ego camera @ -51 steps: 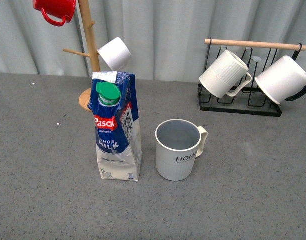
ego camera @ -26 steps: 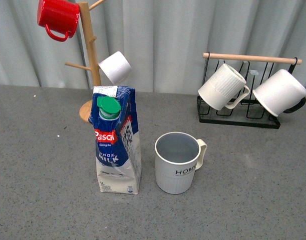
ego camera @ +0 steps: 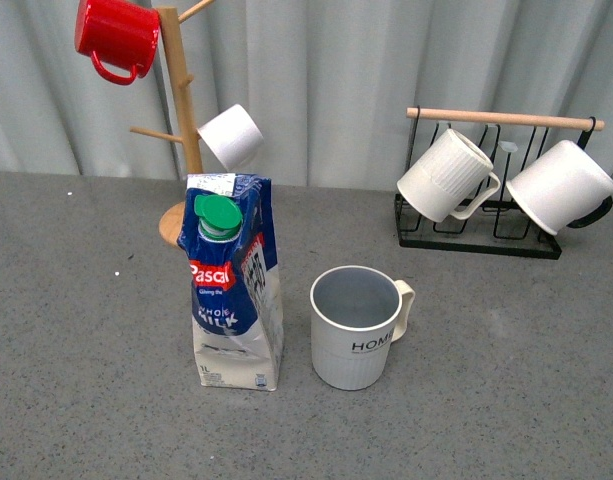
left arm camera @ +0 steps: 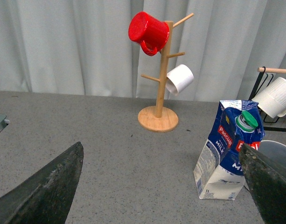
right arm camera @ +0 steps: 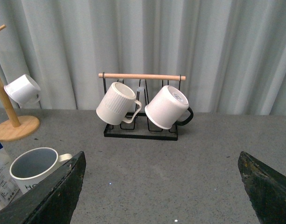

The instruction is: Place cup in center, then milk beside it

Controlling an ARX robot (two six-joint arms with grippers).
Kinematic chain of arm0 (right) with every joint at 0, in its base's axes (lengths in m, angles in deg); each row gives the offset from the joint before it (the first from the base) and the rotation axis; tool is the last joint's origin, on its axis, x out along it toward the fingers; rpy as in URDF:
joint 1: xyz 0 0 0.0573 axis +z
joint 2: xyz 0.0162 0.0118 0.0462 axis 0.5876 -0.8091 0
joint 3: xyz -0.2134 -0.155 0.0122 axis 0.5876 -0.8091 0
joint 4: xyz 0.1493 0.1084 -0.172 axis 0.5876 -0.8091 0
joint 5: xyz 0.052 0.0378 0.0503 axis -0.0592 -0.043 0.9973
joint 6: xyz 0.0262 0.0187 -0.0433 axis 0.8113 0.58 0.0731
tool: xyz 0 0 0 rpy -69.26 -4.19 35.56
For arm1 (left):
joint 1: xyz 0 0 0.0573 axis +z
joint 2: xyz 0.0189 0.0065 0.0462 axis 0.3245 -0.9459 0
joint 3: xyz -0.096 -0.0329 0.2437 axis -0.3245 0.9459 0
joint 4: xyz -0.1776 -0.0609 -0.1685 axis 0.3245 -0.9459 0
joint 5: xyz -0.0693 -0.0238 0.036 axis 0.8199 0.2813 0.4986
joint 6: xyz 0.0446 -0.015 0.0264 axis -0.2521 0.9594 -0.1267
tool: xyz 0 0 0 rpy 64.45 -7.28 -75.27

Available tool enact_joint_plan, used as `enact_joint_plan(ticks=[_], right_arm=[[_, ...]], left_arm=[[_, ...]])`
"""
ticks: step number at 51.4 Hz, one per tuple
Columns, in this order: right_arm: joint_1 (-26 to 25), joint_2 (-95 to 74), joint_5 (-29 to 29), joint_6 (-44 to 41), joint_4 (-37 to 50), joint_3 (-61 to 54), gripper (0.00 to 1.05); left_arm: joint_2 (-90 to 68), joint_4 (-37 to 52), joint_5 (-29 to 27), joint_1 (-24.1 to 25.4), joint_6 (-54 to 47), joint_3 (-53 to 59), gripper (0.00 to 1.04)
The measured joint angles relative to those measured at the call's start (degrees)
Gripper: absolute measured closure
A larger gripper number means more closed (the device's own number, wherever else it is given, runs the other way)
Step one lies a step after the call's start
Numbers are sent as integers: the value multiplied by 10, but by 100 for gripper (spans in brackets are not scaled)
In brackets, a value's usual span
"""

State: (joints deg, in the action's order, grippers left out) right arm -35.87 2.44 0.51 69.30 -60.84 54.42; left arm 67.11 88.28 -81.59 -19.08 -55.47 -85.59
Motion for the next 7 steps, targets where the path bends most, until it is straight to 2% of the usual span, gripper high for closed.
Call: enact_joint_plan(ticks=[7], right_arm=[[0, 0, 0, 0, 0, 0, 9]], left_arm=[[0, 0, 0, 0, 0, 0, 7]])
